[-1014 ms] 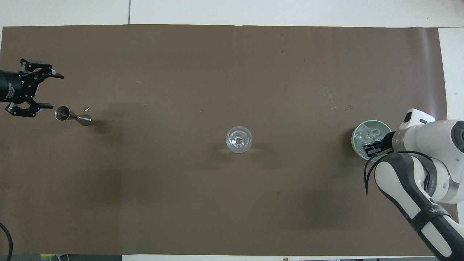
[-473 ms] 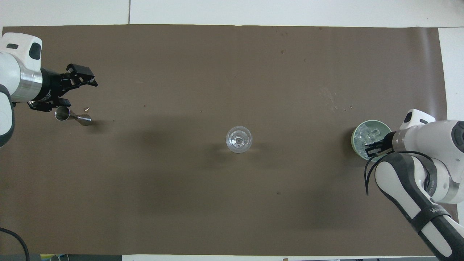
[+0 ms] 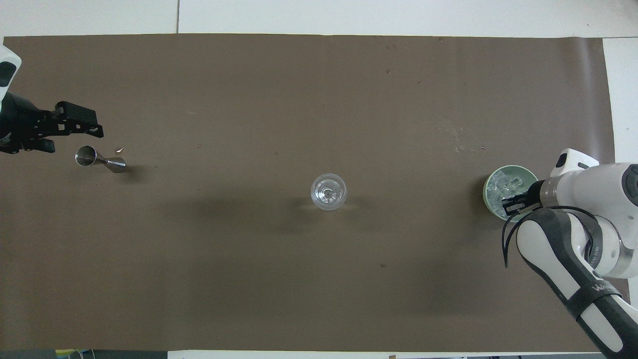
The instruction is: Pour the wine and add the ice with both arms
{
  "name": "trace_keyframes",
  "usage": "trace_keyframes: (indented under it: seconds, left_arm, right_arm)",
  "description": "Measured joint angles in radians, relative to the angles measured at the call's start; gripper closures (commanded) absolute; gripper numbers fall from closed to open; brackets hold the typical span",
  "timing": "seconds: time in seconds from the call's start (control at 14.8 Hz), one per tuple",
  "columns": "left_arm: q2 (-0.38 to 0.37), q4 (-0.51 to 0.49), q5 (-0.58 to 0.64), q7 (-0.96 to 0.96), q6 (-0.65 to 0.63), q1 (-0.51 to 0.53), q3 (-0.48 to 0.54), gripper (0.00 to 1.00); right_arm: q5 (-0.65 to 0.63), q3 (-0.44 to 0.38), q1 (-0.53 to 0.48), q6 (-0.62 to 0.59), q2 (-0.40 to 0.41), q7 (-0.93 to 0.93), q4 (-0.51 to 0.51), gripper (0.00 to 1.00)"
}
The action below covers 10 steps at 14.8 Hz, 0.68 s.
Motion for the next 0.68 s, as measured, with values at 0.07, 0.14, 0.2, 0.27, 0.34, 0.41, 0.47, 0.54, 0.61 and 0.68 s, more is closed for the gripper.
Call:
trace_keyframes:
  seconds: [0.07, 0.14, 0.2, 0.27, 0.34, 0.41, 0.47, 0.54, 0.61, 0.68]
  left_arm:
    - [0.002, 0.027, 0.019, 0.017, -0.040, -0.001, -0.001, 0.00]
    - [0.004, 0.048, 0.026, 0.031, -0.070, -0.001, -0.002, 0.00]
    - [0.003, 0.060, 0.027, 0.041, -0.095, -0.002, -0.003, 0.00]
    - [-0.002, 0.061, 0.027, 0.049, -0.122, -0.002, -0.004, 0.00]
    - [-0.011, 0.052, 0.027, 0.054, -0.145, -0.002, -0.005, 0.00]
    - [-0.022, 0.037, 0.027, 0.068, -0.153, -0.002, -0.006, 0.00]
    - [-0.033, 0.024, 0.027, 0.095, -0.151, -0.002, -0.007, 0.00]
    - [-0.040, 0.017, 0.027, 0.122, -0.149, -0.002, -0.006, 0.00]
    - [-0.044, 0.012, 0.027, 0.140, -0.151, -0.002, -0.007, 0.00]
    - [-0.047, 0.008, 0.027, 0.148, -0.153, -0.003, -0.007, 0.00]
  right_arm:
    - [0.000, 0.000, 0.000, -0.050, 0.002, 0.000, 0.035, 1.00]
    - [0.000, 0.000, 0.000, -0.105, 0.004, 0.001, 0.079, 1.00]
    - [0.000, 0.002, 0.001, -0.159, 0.005, 0.004, 0.127, 1.00]
    - [0.000, 0.006, 0.003, -0.202, 0.006, 0.011, 0.169, 1.00]
    - [0.000, 0.012, 0.007, -0.238, 0.006, 0.023, 0.205, 1.00]
    - [0.000, 0.017, 0.015, -0.269, 0.006, 0.040, 0.239, 1.00]
    - [0.000, 0.019, 0.030, -0.306, 0.006, 0.060, 0.274, 1.00]
    - [0.000, 0.021, 0.052, -0.351, 0.006, 0.090, 0.315, 1.00]
    - [0.000, 0.022, 0.078, -0.406, 0.005, 0.129, 0.364, 1.00]
    - [0.000, 0.023, 0.108, -0.462, 0.005, 0.176, 0.415, 1.00]
